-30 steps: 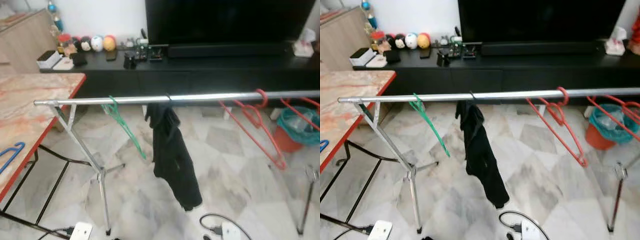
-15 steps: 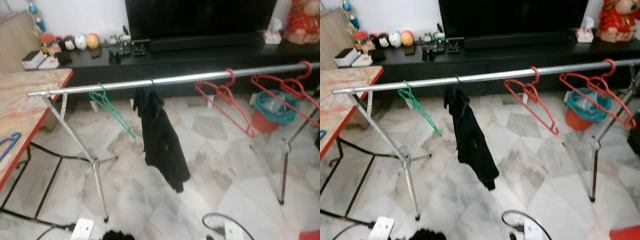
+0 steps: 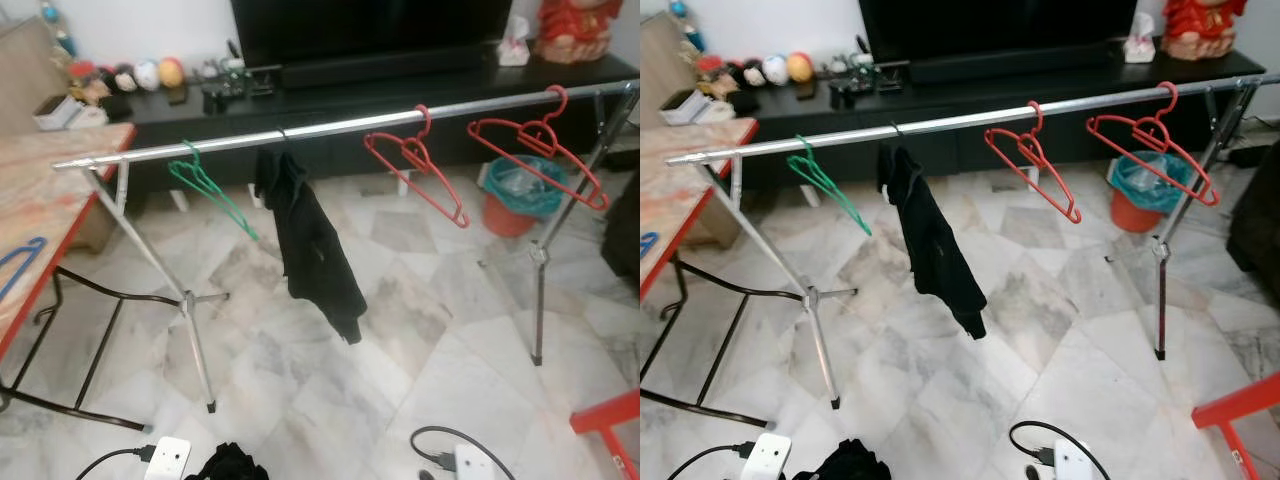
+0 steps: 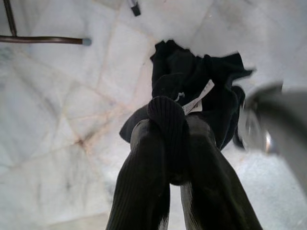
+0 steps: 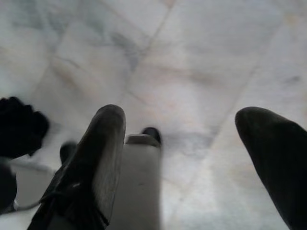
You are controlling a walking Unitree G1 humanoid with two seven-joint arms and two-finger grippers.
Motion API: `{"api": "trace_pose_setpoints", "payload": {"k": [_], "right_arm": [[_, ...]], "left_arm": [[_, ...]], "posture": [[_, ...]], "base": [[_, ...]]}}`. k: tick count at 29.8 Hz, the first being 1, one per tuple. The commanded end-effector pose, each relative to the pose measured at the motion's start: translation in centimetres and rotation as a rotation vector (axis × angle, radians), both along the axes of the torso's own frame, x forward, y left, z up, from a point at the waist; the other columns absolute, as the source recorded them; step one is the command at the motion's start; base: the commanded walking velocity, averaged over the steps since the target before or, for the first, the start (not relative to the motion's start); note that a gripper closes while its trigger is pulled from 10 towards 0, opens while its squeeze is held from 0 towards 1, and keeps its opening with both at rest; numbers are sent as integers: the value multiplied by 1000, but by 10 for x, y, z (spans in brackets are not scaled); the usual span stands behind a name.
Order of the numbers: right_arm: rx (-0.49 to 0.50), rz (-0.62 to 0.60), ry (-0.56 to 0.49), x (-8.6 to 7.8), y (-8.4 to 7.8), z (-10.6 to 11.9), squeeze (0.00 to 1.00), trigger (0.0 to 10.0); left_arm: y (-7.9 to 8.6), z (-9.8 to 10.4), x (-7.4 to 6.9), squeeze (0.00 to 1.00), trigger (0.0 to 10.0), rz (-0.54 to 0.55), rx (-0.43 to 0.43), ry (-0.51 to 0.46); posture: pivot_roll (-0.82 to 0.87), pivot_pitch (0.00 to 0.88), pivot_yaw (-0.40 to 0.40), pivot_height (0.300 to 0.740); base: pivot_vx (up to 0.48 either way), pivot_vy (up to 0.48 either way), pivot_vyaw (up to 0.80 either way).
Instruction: Hang hanger
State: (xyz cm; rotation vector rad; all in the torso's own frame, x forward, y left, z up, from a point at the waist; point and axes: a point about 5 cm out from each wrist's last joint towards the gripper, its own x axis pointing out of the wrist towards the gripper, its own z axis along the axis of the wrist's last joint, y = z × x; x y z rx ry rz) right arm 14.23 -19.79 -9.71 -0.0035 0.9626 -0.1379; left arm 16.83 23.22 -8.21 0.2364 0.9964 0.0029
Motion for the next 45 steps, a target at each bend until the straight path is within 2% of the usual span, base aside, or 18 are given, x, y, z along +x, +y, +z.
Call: {"api": "trace_pose_setpoints", "payload": {"k": [1, 31, 34, 40, 43, 44, 45], "right_arm": [[28, 14, 6, -1, 11, -2, 0, 10000], [30, 32, 13, -3, 11, -3, 0, 10000], [30, 32, 13, -3, 11, -3, 0, 10000], [30, 32, 12, -3, 11, -2, 0, 10000], [32, 35, 11, -2, 11, -2, 0, 10000], [32, 36, 10, -2, 11, -2, 0, 10000], [32, 36, 10, -2, 11, -2, 0, 10000]], "left_arm": [[10, 0, -6, 0, 10000, 19, 21, 17], [3, 0, -2, 0, 10000, 16, 11, 2], [4, 2, 1, 0, 10000, 45, -10, -18], [8, 16, 25, 0, 10000, 133, -76, -162], [8, 25, 39, 0, 10000, 127, -91, -230], [8, 31, 48, 0, 10000, 118, -95, -273], [8, 31, 48, 0, 10000, 118, -95, -273]], "posture": [[1, 20, 72, 740], [-1, 0, 64, 740], [-1, 0, 64, 740], [4, 8, 62, 740], [7, 12, 62, 740], [7, 14, 63, 740], [7, 14, 63, 740]], "base": [[-307, 0, 0], [-278, 0, 0], [0, 0, 0], [0, 0, 0], [0, 0, 0], [0, 0, 0], [0, 0, 0]]}}
